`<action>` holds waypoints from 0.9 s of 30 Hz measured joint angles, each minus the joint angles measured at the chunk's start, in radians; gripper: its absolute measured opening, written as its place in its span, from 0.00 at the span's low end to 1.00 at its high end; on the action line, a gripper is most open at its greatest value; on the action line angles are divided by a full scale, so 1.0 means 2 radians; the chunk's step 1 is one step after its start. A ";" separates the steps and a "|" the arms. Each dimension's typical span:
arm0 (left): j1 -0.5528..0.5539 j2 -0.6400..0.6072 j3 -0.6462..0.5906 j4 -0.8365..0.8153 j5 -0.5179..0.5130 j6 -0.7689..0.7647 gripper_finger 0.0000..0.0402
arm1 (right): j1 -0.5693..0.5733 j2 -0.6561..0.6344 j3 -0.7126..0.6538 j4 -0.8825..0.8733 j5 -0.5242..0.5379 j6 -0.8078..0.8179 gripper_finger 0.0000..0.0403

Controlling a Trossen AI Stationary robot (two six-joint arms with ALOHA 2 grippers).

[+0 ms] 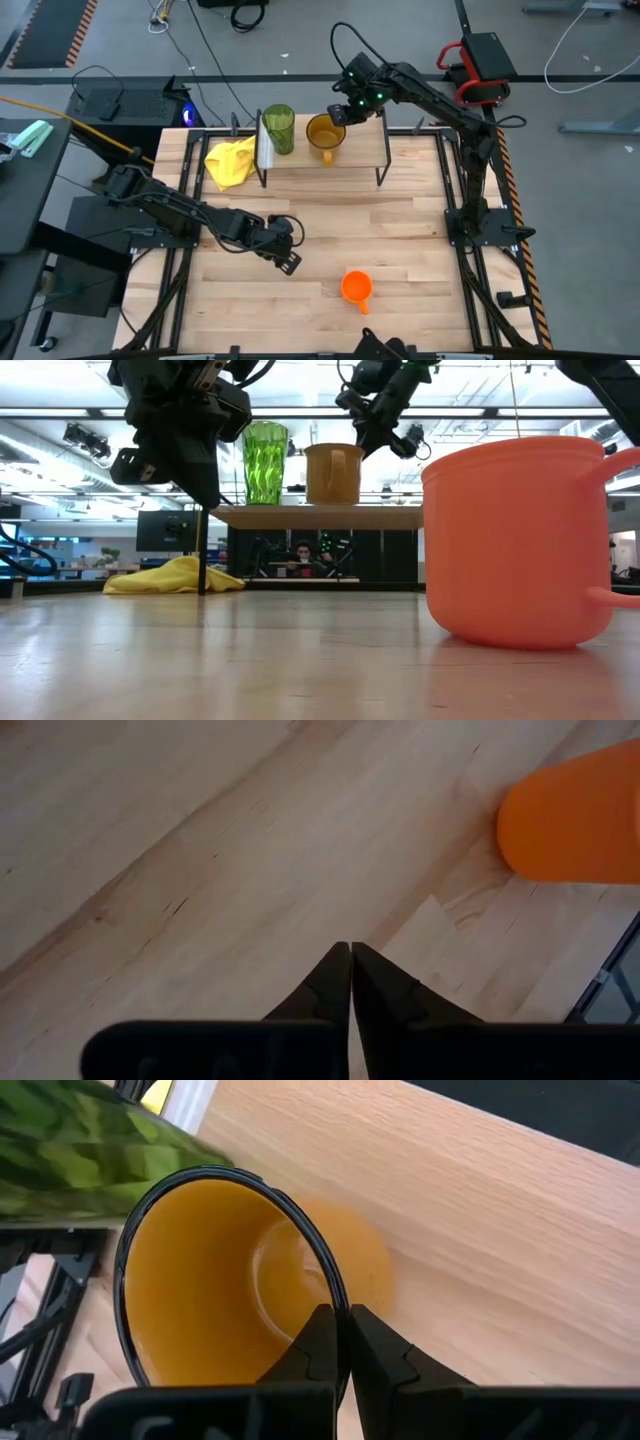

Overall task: Stack small to large cups/mugs on shelf
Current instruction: Put the yellow mug on the shelf

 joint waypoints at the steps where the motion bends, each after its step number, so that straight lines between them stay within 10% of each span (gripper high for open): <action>1: 0.000 0.000 0.000 0.000 0.000 0.000 0.03 | 0.000 0.002 0.000 0.003 0.000 0.000 0.03; 27: 0.000 0.000 0.000 0.018 -0.002 0.000 0.08 | -0.002 0.017 0.001 0.015 0.011 0.023 0.15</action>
